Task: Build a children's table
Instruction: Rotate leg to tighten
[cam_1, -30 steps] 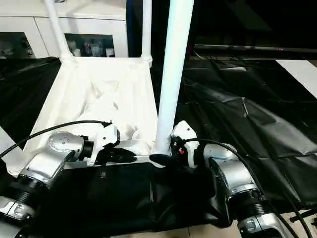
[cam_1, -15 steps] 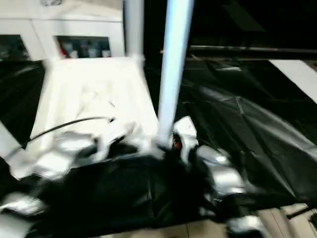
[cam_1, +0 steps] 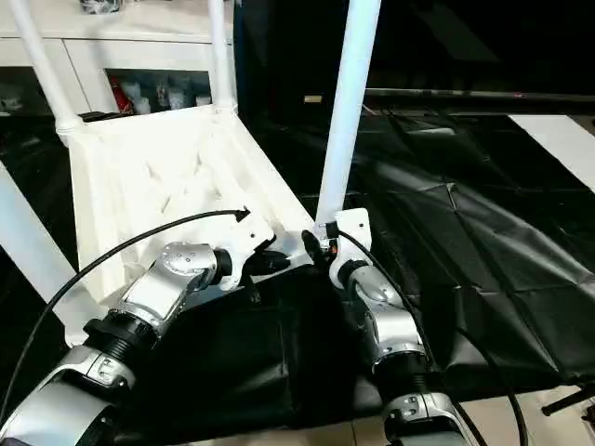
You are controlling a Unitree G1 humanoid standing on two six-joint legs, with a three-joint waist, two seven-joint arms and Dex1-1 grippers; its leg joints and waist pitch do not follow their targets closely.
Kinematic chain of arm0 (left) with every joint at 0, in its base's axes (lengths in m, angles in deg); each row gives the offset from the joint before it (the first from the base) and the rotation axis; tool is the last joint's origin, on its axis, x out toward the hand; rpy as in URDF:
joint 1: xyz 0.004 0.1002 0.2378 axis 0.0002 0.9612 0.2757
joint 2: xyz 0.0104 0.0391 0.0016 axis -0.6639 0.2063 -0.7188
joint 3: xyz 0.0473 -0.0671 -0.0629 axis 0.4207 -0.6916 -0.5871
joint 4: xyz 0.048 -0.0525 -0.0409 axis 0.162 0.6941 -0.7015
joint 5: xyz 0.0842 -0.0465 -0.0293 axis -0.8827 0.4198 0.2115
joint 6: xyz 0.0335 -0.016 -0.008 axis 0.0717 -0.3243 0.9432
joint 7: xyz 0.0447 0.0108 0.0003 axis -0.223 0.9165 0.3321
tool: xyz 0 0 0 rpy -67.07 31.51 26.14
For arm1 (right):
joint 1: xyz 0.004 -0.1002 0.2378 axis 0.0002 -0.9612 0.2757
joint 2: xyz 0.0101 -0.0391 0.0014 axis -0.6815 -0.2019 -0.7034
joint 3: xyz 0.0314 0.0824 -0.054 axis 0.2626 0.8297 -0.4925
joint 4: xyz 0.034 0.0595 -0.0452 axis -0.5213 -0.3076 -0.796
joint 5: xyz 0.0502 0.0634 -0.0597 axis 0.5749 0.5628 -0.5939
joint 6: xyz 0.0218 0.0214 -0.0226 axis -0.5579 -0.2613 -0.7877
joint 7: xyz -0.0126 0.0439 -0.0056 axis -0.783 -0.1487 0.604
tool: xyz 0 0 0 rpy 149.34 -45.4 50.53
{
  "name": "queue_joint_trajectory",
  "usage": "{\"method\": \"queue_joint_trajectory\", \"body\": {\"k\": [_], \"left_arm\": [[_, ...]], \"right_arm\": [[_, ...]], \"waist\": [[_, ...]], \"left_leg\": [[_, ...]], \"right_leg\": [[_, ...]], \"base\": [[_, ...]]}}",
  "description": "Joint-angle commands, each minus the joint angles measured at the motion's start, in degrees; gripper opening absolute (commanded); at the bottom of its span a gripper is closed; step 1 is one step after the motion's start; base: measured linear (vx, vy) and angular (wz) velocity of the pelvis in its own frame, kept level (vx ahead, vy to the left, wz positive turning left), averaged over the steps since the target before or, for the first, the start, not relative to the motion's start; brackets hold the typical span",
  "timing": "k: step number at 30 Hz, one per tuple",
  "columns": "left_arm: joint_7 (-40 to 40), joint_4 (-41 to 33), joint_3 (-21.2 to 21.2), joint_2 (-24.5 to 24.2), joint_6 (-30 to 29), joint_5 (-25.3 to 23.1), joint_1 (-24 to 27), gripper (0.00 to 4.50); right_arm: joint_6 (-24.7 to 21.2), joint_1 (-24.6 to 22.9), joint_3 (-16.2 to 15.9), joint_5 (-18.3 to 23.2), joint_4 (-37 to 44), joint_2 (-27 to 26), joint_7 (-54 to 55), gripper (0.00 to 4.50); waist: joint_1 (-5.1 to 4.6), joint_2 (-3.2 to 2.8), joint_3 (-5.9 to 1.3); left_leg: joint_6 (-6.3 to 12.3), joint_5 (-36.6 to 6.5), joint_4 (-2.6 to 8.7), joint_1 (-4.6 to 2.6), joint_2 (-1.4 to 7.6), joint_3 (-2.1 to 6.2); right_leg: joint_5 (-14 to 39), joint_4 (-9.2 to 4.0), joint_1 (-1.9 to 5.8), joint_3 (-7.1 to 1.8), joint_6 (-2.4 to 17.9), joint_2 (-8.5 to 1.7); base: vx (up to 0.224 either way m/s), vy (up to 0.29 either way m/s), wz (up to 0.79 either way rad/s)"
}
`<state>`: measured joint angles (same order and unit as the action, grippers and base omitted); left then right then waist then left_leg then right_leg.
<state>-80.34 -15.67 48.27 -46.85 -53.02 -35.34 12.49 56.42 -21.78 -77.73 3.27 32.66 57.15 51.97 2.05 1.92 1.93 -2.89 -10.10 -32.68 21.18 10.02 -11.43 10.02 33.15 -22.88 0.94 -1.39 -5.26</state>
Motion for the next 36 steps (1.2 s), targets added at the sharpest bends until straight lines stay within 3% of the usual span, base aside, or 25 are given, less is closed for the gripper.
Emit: {"method": "queue_joint_trajectory", "body": {"k": [1, 6, 12, 14, 20, 23, 28, 36], "left_arm": [[-2.50, 0.68, 1.55, 0.59, 2.15, 1.61, 1.76, 0.00], [-9.30, -1.54, 1.14, -3.64, 4.31, 3.39, 4.48, 0.00], [-16.86, -4.80, 0.26, -8.39, 4.19, 6.06, 6.90, 0.00], [-22.63, -8.15, 0.44, -11.30, 3.69, 8.20, 8.51, 0.00], [-25.82, -11.33, -0.24, -13.31, 2.45, 10.16, 9.60, 0.00], [-25.82, -11.49, -0.38, -13.65, 2.62, 9.96, 9.73, 0.00], [-26.07, -11.85, -0.33, -14.03, 2.36, 10.16, 9.86, 0.00], [-25.91, -12.39, -0.62, -13.74, 1.51, 10.33, 10.11, 0.00]], "right_arm": [[-0.21, 0.90, -4.34, 1.78, 2.66, -0.09, -8.91, 3.55], [-3.43, -0.79, -8.52, 2.87, 8.10, 7.34, -22.61, 4.13], [-7.42, -2.57, -11.02, 4.02, 13.64, 15.50, -35.14, 4.13], [-8.08, -2.50, -11.51, 4.09, 14.38, 17.78, -38.49, 4.13], [-6.10, -1.75, -11.93, 2.62, 12.51, 17.99, -37.68, 4.13], [-5.44, -1.65, -12.09, 2.12, 11.95, 17.65, -37.54, 3.98], [-5.21, -1.65, -12.47, 1.77, 11.68, 17.84, -38.50, 3.59], [-5.13, -2.22, -11.78, 2.69, 11.66, 17.47, -38.37, 2.86]], "waist": [[0.09, 0.71, -2.72], [0.33, 0.92, -2.58], [0.51, 0.90, -2.60], [0.38, 1.03, -2.64], [0.48, 0.95, -2.81], [0.55, 1.00, -2.80], [0.52, 0.91, -2.73], [0.52, 0.88, -2.87]], "left_leg": [[2.26, -18.20, 4.08, -0.42, 2.56, 1.33], [3.66, -16.46, 3.98, -0.29, 2.79, 1.19], [3.74, -15.72, 3.97, -0.43, 2.98, 1.22], [3.74, -15.38, 4.01, -0.28, 3.04, 1.27], [4.18, -12.36, 3.70, -0.52, 3.07, 0.95], [4.44, -12.02, 3.59, -0.52, 2.93, 0.86], [3.66, -13.38, 3.71, -0.61, 3.00, 0.94], [4.57, -11.30, 3.45, -0.59, 2.90, 0.85]], "right_leg": [[19.77, -4.34, 1.55, -1.12, 9.41, -2.44], [19.08, -4.19, 1.73, -1.13, 9.85, -2.48], [18.62, -3.90, 1.64, -1.13, 10.73, -2.53], [18.32, -3.67, 1.70, -1.13, 11.06, -2.60], [12.88, -3.06, 1.54, -1.17, 13.12, -2.45], [11.90, -2.96, 1.66, -1.17, 13.39, -2.44], [14.51, -3.19, 1.63, -1.21, 12.64, -2.48], [11.12, -2.84, 1.84, -1.17, 13.61, -2.38]], "base": [[0.000, 0.000, 0.00], [0.000, 0.000, 0.00], [0.000, 0.000, 0.00], [0.000, 0.000, 0.00], [0.000, 0.000, 0.00], [0.000, 0.000, 0.00], [0.000, 0.000, 0.00], [0.000, 0.000, 0.00]]}}
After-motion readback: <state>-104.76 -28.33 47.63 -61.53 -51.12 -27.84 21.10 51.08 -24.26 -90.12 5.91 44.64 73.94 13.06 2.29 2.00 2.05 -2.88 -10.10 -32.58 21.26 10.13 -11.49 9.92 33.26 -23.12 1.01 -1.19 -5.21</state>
